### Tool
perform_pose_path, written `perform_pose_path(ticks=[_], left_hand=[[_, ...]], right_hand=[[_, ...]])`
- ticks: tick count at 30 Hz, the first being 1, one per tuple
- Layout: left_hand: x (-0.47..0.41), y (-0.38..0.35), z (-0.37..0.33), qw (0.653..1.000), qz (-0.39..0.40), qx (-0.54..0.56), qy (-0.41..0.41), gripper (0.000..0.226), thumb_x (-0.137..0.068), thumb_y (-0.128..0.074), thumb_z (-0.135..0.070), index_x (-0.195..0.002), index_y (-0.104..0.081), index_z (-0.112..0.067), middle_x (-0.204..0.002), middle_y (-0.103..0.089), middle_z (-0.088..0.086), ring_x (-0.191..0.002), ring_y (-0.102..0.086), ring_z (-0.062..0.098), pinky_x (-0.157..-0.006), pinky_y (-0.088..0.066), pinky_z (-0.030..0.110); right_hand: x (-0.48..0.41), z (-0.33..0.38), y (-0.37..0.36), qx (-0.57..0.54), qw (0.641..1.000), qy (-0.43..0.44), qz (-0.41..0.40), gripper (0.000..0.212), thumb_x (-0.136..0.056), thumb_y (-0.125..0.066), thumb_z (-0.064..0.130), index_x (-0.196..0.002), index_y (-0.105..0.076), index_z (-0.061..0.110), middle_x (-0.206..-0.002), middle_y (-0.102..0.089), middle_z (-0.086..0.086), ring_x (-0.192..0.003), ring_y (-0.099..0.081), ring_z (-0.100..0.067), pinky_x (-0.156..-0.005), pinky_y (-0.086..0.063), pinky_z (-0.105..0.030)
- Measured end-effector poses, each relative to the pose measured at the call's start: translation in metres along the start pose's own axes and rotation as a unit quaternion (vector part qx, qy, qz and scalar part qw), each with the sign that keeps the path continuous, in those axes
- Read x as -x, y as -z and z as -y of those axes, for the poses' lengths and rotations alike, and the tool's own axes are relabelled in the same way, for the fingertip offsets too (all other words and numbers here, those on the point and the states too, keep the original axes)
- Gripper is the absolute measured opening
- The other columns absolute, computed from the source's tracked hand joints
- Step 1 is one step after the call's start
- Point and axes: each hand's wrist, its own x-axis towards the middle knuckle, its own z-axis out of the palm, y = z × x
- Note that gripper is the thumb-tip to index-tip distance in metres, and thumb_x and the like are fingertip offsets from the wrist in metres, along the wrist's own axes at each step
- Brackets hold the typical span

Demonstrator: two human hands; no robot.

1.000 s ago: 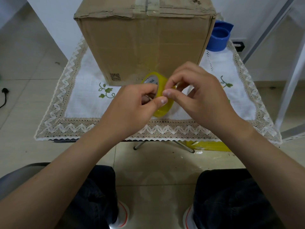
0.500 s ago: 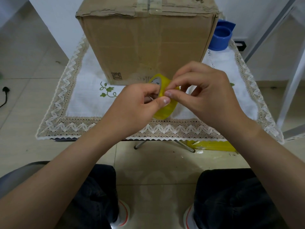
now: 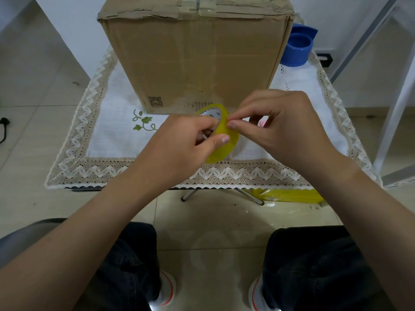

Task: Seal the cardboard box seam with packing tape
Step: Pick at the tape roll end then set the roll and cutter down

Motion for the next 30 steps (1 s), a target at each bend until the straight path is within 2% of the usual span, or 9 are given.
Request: perform_pose_path(ticks=[4,8,12,18,21,25,28,30], left_hand=[[0.0004,0.0001,0.0001,1.000,0.000,-0.009,-0.011,0.040,-0.091,-0.059,-0.044,-0.087,-0.070,-0.005,-0.059,-0.053,0.010,-0.062,-0.047,0.027,-0.055,-0.034,0.031],[0.0005,0.0009,0.0008,0.999,0.006,-0.033,-0.019,0.034,-0.096,-0.063,-0.038,-0.085,-0.068,-0.006,-0.058,-0.044,-0.004,-0.058,-0.042,0.017,-0.056,-0.031,0.030],[0.0007,0.0006,0.0011,0.997,0.012,-0.066,-0.039,0.038,-0.094,-0.057,-0.040,-0.076,-0.061,-0.007,-0.058,-0.038,-0.007,-0.056,-0.039,0.010,-0.055,-0.030,0.033],[0.0000,0.0006,0.0016,0.993,0.018,-0.096,-0.066,0.042,-0.095,-0.051,-0.042,-0.086,-0.069,-0.005,-0.066,-0.054,0.002,-0.061,-0.048,0.020,-0.058,-0.041,0.042],[0.0002,0.0015,0.0000,0.991,0.024,-0.100,-0.080,0.044,-0.095,-0.048,-0.045,-0.086,-0.068,-0.006,-0.066,-0.054,0.000,-0.061,-0.047,0.019,-0.056,-0.039,0.039],[0.0009,0.0033,0.0001,0.991,0.035,-0.097,-0.090,0.042,-0.094,-0.048,-0.045,-0.083,-0.066,-0.008,-0.064,-0.046,-0.008,-0.061,-0.042,0.016,-0.055,-0.033,0.035],[-0.0003,0.0046,0.0003,0.996,0.037,-0.047,-0.073,0.046,-0.092,-0.048,-0.045,-0.088,-0.072,-0.007,-0.064,-0.054,0.001,-0.066,-0.046,0.018,-0.058,-0.033,0.029],[-0.0004,0.0054,-0.0012,0.998,0.041,-0.004,-0.046,0.036,-0.094,-0.055,-0.040,-0.094,-0.077,-0.011,-0.063,-0.057,0.003,-0.068,-0.050,0.019,-0.055,-0.032,0.024]], right_hand=[[0.0003,0.0001,0.0010,0.017,1.000,-0.002,-0.001,0.004,-0.092,-0.079,0.021,-0.093,-0.083,0.019,-0.090,-0.076,0.007,-0.069,-0.066,-0.012,-0.064,-0.055,-0.027],[-0.0003,-0.0001,-0.0016,0.035,0.999,0.001,-0.012,0.011,-0.092,-0.076,0.026,-0.095,-0.083,0.020,-0.089,-0.077,0.007,-0.066,-0.067,-0.016,-0.063,-0.058,-0.043],[-0.0005,0.0014,-0.0031,0.053,0.998,0.014,-0.002,0.012,-0.092,-0.073,0.027,-0.089,-0.082,0.020,-0.086,-0.076,0.006,-0.063,-0.065,-0.015,-0.061,-0.057,-0.044],[0.0002,0.0041,-0.0049,0.056,0.998,0.022,-0.001,0.011,-0.088,-0.068,0.024,-0.080,-0.075,0.020,-0.081,-0.069,0.007,-0.060,-0.061,-0.015,-0.059,-0.054,-0.042],[0.0005,0.0055,-0.0060,0.066,0.997,0.029,-0.004,0.011,-0.084,-0.065,0.027,-0.078,-0.071,0.022,-0.078,-0.066,0.005,-0.059,-0.057,-0.015,-0.057,-0.052,-0.041],[0.0011,0.0057,-0.0075,0.078,0.996,0.041,0.009,0.013,-0.082,-0.063,0.029,-0.077,-0.068,0.018,-0.076,-0.062,0.004,-0.060,-0.054,-0.013,-0.055,-0.052,-0.040],[0.0005,0.0044,-0.0054,0.070,0.997,0.041,0.017,0.013,-0.081,-0.062,0.029,-0.077,-0.067,0.017,-0.075,-0.060,0.006,-0.061,-0.054,-0.013,-0.055,-0.052,-0.041],[-0.0001,0.0041,-0.0036,0.062,0.997,0.039,0.016,0.010,-0.080,-0.062,0.028,-0.077,-0.066,0.020,-0.074,-0.059,0.010,-0.061,-0.056,-0.013,-0.057,-0.052,-0.041]])
